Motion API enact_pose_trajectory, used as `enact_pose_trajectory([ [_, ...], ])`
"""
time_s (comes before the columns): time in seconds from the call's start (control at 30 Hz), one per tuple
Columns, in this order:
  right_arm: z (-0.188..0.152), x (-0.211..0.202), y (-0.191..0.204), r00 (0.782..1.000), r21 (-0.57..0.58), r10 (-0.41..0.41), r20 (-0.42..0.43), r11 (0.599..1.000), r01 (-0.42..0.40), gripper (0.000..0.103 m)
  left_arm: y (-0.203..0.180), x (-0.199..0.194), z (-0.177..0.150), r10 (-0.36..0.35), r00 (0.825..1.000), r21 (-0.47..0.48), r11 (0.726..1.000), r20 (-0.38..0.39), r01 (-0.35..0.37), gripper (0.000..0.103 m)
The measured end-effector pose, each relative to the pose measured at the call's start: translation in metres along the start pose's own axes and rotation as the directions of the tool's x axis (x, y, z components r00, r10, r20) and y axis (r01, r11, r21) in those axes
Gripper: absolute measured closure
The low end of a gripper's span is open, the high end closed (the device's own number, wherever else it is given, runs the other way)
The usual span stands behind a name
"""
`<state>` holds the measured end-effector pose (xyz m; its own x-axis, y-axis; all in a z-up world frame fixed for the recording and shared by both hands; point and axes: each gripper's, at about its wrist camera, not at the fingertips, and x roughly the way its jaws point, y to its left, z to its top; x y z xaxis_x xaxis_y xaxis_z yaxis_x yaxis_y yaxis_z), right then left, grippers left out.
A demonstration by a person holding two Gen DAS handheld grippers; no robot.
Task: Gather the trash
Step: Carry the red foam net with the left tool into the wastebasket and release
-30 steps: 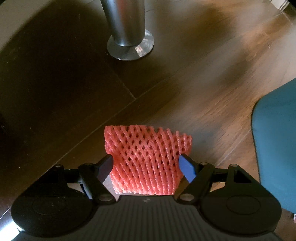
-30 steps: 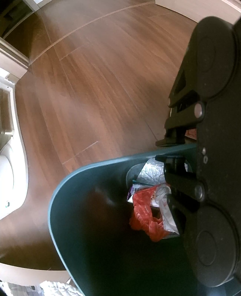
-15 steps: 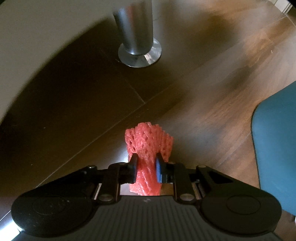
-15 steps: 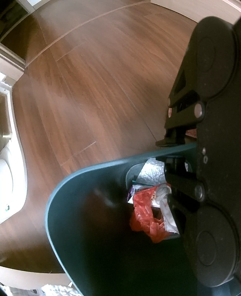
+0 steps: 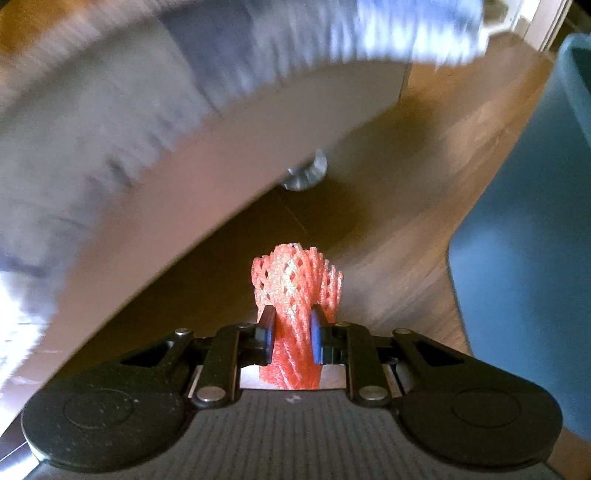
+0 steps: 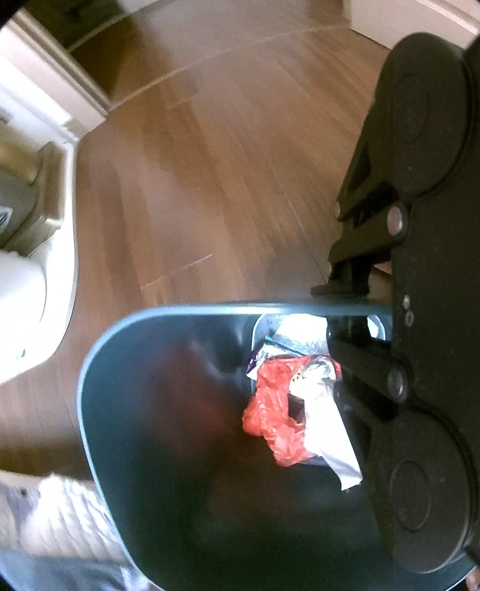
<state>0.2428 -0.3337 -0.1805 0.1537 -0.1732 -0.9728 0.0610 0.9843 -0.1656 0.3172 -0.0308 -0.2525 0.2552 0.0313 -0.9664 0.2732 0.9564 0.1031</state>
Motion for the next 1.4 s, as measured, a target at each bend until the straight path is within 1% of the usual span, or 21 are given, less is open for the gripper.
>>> enact_pose_trajectory([
  [0.2,-0.007,0.001,0.004,0.999,0.007,-0.032,-0.016,0.999,0.032,0.101,0.012,-0.061,0.003,0.033,0.998,-0.021,0.999,0.057,-0.032,0.085],
  [0.3,-0.01,0.001,0.005,0.999,0.025,-0.042,-0.024,0.999,0.042,0.1,0.018,-0.09,-0.001,0.035,0.996,-0.041,0.999,0.086,-0.032,0.085],
  [0.43,-0.013,-0.001,0.008,0.998,0.025,-0.052,-0.021,0.998,0.052,0.1,0.017,-0.126,-0.004,0.027,0.991,-0.053,0.998,0.13,-0.021,0.085],
  [0.47,-0.014,-0.002,0.011,0.998,0.018,-0.058,-0.022,0.998,0.059,0.1,0.017,-0.136,-0.005,0.023,0.989,-0.057,0.998,0.144,-0.015,0.085],
  [0.57,-0.017,-0.002,0.014,0.997,0.021,-0.068,-0.025,0.997,0.068,0.099,0.018,-0.166,-0.01,-0.018,0.984,-0.077,0.997,0.177,0.032,0.085],
  [0.67,-0.018,-0.006,0.023,0.998,0.018,-0.063,-0.022,0.998,0.064,0.098,0.004,-0.185,-0.008,-0.08,0.977,-0.056,0.994,0.2,0.093,0.085],
  [0.83,-0.021,-0.01,0.03,0.998,0.0,-0.062,-0.012,0.998,0.062,0.097,-0.051,-0.185,-0.007,-0.162,0.966,0.042,0.987,0.201,0.156,0.085],
  [0.93,-0.021,-0.011,0.032,0.998,-0.014,-0.062,-0.004,0.998,0.061,0.097,-0.082,-0.18,-0.007,-0.197,0.964,0.099,0.978,0.18,0.182,0.085],
  [1.1,-0.016,-0.007,0.03,0.999,-0.032,-0.051,0.002,0.998,0.051,0.097,-0.123,-0.156,-0.009,-0.226,0.966,0.176,0.963,0.127,0.202,0.085],
  [1.27,-0.012,-0.002,0.028,0.999,-0.045,-0.049,0.007,0.998,0.049,0.097,-0.139,-0.141,-0.014,-0.232,0.971,0.199,0.956,0.057,0.216,0.085],
  [1.4,-0.014,0.003,0.023,0.999,-0.012,-0.035,0.004,0.999,0.035,0.098,-0.139,-0.136,-0.016,-0.236,0.971,0.192,0.955,0.024,0.227,0.084],
])
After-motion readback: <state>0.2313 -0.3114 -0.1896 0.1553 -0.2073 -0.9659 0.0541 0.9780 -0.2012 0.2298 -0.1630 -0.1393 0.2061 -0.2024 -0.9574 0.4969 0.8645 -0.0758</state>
